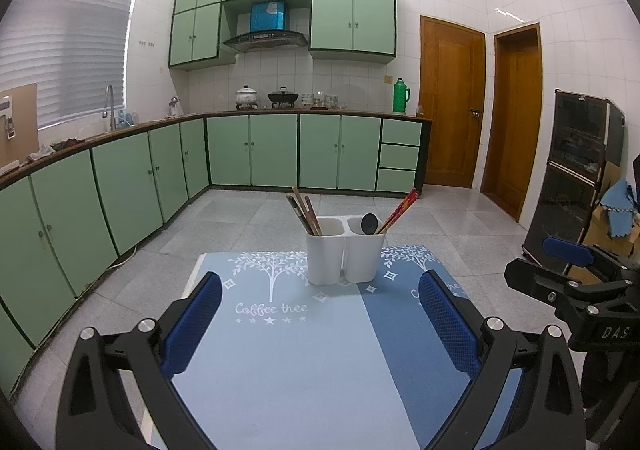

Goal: Organize utensils

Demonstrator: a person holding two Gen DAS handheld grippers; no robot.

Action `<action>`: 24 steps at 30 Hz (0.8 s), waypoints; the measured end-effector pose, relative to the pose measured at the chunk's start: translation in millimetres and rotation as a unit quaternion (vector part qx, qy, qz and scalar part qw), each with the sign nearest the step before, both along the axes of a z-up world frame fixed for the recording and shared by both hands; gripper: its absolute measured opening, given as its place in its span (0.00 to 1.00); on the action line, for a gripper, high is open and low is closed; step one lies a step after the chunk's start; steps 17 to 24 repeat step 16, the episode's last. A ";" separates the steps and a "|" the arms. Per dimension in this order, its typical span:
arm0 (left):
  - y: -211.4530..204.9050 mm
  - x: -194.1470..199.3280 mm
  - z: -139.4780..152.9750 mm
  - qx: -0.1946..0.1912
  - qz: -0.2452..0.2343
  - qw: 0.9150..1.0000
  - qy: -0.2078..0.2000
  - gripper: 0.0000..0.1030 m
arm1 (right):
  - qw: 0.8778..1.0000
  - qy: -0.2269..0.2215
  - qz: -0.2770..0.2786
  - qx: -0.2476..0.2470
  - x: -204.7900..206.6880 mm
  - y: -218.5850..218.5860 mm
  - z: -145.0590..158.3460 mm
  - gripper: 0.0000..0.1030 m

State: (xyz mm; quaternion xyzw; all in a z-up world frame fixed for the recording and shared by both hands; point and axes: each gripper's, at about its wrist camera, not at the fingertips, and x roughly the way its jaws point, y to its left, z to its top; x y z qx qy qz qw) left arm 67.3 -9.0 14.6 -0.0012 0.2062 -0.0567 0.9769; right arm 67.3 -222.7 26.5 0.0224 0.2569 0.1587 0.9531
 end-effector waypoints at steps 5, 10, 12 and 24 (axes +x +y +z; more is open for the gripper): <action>-0.6 0.3 -1.0 0.000 0.000 1.000 0.001 0.94 | 1.000 0.001 -0.001 -0.001 2.5 -1.7 -2.8 0.95; -0.6 1.6 -2.6 0.002 0.002 1.000 0.002 0.94 | 1.000 0.002 -0.001 -0.001 3.5 -4.5 -4.4 0.95; -0.6 2.1 -3.5 0.002 0.003 1.000 0.003 0.94 | 1.000 0.003 -0.001 -0.001 3.3 -5.1 -4.8 0.95; -0.4 2.8 -4.0 0.003 0.006 1.000 0.004 0.94 | 1.000 0.004 -0.001 -0.001 3.7 -6.6 -5.9 0.95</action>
